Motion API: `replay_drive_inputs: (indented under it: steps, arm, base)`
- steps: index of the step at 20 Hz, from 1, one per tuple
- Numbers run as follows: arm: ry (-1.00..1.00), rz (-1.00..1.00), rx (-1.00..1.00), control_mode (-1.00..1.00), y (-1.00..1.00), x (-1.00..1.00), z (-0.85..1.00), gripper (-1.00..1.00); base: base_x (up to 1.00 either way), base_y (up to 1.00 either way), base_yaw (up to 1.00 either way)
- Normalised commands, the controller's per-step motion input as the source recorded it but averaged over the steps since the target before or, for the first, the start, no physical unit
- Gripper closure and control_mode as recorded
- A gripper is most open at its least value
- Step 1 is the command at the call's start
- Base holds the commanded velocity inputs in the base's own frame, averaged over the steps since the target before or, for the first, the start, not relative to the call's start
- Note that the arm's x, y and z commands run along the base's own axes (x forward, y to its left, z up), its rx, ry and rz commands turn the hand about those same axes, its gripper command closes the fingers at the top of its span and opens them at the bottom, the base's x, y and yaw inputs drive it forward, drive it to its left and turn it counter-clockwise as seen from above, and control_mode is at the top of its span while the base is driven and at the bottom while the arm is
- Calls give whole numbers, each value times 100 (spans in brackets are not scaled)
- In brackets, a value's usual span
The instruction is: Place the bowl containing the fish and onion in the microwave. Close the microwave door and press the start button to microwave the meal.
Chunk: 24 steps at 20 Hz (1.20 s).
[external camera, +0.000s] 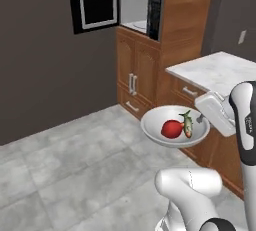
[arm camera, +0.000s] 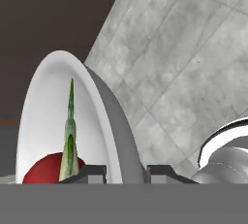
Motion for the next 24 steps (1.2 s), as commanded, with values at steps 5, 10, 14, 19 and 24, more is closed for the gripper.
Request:
replay_drive_inputs:
  steps: [5, 10, 14, 19, 24]
  arm:
    - [0, 0, 0, 100, 0, 0, 0, 100]
    - [0, 0, 0, 100, 0, 0, 0, 100]
    - [0, 0, 0, 100, 0, 0, 0, 100]
    - [0, 0, 0, 100, 0, 0, 0, 100]
    - [0, 0, 0, 100, 0, 0, 0, 100]
  base:
    - [100, 64, -31]
    - [100, 66, -32]
    - [100, 61, -34]
    - [100, 53, -37]
    - [100, 52, -37]
